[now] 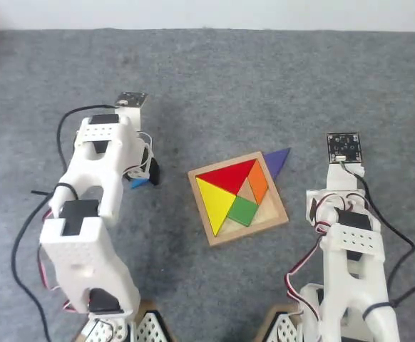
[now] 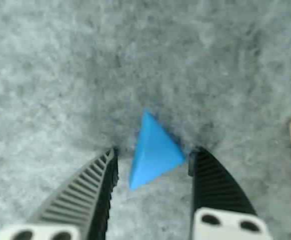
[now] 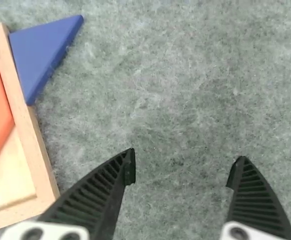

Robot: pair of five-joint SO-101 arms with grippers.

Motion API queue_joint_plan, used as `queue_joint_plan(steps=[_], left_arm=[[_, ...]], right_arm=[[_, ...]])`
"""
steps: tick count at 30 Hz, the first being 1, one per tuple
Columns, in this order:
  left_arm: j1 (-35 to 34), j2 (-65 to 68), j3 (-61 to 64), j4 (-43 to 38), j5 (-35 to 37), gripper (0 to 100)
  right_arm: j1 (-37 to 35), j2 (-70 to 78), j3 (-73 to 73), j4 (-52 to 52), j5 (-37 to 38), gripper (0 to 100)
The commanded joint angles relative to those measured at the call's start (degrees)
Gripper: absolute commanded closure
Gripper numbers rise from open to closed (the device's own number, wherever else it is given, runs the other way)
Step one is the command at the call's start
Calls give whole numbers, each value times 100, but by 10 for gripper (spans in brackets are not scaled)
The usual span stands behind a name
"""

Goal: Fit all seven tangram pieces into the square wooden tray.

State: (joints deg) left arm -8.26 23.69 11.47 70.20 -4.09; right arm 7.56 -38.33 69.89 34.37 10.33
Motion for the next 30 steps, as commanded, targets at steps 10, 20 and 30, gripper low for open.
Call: queue_joint_plan(steps=[10, 20, 30], left_arm=[[308, 44, -374, -193, 18, 861], [308, 26, -382, 44, -132, 913], [826, -18, -391, 176, -123, 969]], right_arm=[[-48, -189, -53, -66, 0, 692], [-48, -189, -53, -66, 0, 692], [-40, -189, -53, -66, 0, 692]])
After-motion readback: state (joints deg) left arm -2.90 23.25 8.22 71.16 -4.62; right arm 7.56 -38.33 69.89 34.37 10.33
